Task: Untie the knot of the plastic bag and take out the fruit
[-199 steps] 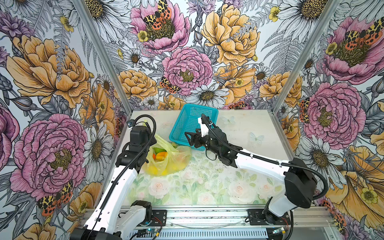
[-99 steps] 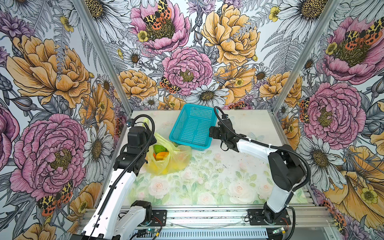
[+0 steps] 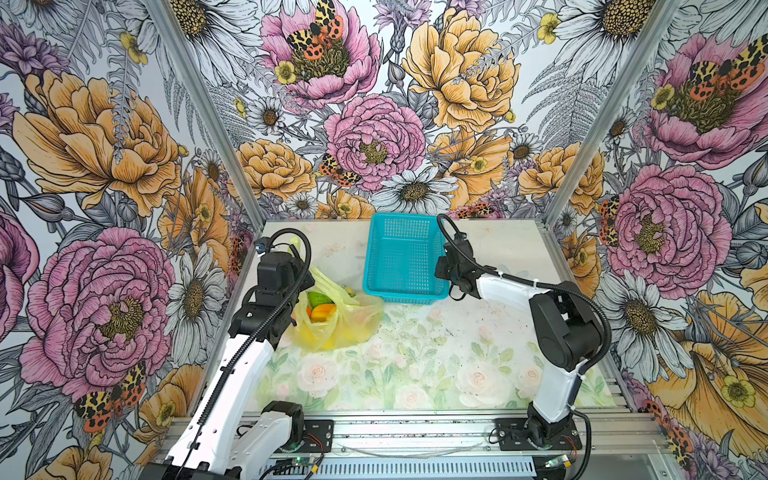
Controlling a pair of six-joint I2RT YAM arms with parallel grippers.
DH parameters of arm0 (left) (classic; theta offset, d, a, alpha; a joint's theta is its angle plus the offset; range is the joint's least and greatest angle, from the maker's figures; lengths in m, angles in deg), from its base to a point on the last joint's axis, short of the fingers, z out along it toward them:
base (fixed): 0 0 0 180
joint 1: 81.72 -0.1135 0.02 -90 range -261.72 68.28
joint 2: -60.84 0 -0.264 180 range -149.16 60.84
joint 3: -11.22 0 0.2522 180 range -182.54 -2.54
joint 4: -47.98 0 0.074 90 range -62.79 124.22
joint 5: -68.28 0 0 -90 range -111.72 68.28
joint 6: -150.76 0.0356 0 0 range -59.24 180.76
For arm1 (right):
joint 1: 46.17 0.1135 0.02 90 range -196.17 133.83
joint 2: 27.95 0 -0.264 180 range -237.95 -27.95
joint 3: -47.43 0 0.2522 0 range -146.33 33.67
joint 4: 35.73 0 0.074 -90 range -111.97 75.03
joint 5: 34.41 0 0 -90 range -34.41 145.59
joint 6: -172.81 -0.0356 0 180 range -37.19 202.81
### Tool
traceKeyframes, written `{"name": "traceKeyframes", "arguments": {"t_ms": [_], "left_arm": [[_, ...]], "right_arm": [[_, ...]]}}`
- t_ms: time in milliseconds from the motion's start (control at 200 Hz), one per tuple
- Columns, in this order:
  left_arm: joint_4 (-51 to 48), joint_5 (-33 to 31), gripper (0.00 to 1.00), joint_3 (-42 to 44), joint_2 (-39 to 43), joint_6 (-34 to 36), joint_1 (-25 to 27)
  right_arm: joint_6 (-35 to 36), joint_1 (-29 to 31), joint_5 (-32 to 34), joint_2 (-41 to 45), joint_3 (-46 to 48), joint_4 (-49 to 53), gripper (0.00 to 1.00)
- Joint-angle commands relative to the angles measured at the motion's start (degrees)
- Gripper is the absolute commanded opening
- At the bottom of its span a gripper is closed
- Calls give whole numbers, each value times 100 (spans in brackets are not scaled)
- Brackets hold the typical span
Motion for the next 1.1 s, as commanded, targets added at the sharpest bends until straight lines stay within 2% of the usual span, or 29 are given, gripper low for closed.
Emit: {"name": "traceKeyframes", "arguments": {"t_ms": [0,235,385,460,580,665,741,826,911,1016,1096], "left_arm": [[138,165,0,-133,0,128,38],[150,149,0,-109,67,119,96],[151,148,0,-124,36,111,158],[148,122,0,-126,37,110,191],[149,115,0,-94,53,102,231],[144,104,0,-51,93,101,255],[143,98,0,-7,146,98,266],[144,89,0,52,216,87,284],[154,82,0,116,263,84,289],[148,131,0,156,273,79,310],[150,143,0,182,282,75,325]], "right_arm": [[32,-166,480,550,447,177,18],[273,-311,753,1396,1159,395,9],[349,-387,973,1981,1580,654,10],[375,-391,969,2375,1778,717,21],[496,-198,1029,3045,1943,838,56],[697,315,1370,3563,1937,869,73],[909,853,1527,3975,1819,875,80],[1172,1594,1555,4189,1570,747,81],[1437,2529,1587,4054,1311,378,83],[1764,3491,1213,3471,1020,-390,85],[2002,3987,1017,2938,796,-957,88]]}}
